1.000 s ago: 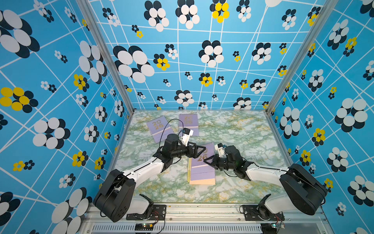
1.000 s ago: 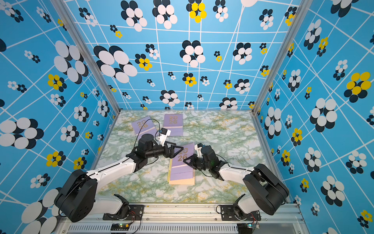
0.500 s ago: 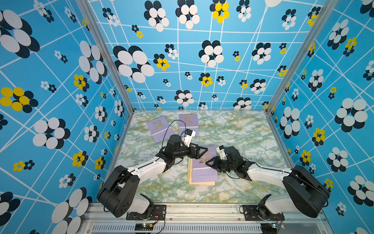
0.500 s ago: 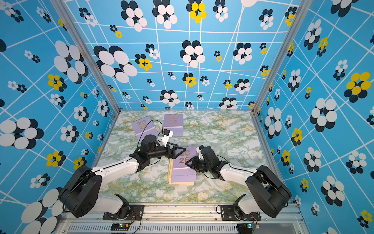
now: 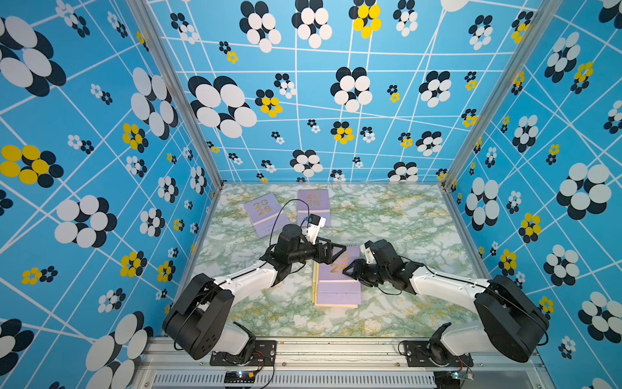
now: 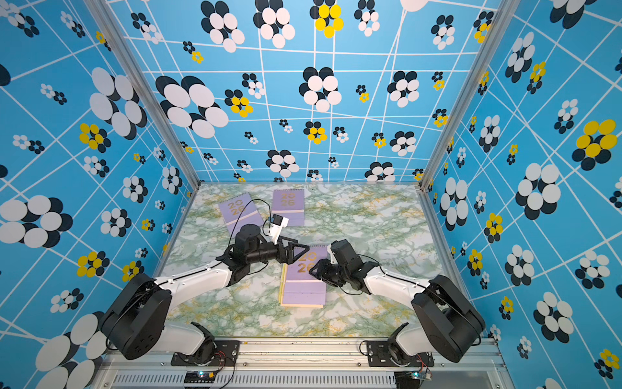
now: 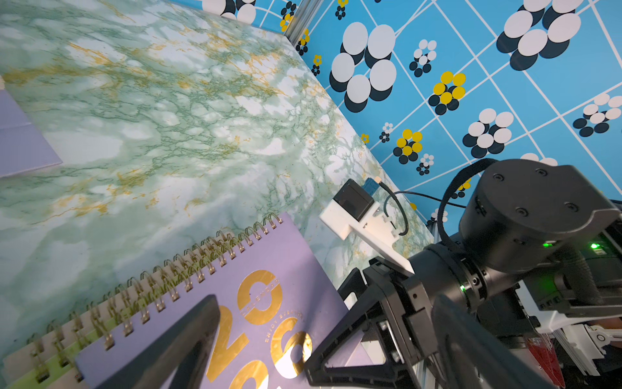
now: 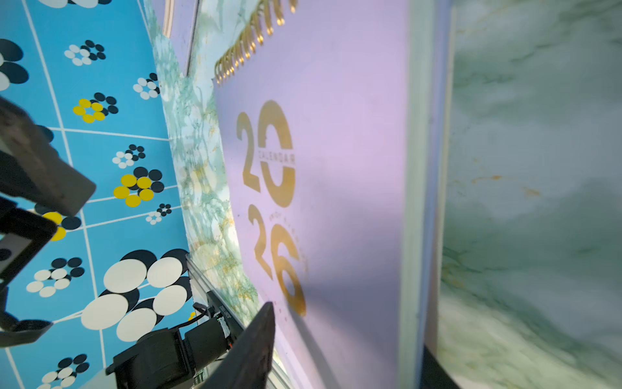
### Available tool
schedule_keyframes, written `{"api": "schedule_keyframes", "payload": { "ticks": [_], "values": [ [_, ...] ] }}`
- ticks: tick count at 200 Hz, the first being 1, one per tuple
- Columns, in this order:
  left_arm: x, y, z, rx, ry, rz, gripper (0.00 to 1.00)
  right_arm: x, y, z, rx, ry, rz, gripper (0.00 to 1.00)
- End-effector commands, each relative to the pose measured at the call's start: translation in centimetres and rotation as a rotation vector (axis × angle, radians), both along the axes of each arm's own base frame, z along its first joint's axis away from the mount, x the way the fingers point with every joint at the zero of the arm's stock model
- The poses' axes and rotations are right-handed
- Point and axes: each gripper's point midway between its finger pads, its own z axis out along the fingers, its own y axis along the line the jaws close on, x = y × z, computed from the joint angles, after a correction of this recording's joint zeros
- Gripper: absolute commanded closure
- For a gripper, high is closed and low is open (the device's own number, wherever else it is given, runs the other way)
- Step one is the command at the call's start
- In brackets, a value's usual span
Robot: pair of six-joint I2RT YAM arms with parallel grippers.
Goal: Stack the calendars
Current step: Place the calendar at the calendar.
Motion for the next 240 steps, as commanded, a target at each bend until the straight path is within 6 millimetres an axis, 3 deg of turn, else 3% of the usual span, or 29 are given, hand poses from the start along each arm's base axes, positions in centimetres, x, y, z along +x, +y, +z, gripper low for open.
{"api": "schedule_keyframes", "payload": {
  "ticks": [1,55,138,240],
  "values": [
    [-0.4,-0.2,-0.8,0.001,0.018,-0.014,0.0,-0.5,-2.1,-1.5,-0.128,0.034,-0.024,0.45],
    [0.0,0.2,-1.1,0.04,0.009,0.01,0.0,-0.5,-3.0,-2.3,-0.2,0.068,-0.042,0.43],
    [1.9,3.2,1.4,0.093,-0.064,0.136,0.0,-0.6,-4.5,-2.6,-0.29,0.093,-0.076,0.37],
    [2.9,6.5,2.3,0.103,-0.076,0.224,0.01,0.3,-1.8,-1.8,-0.274,0.068,-0.04,0.14]
  ]
}}
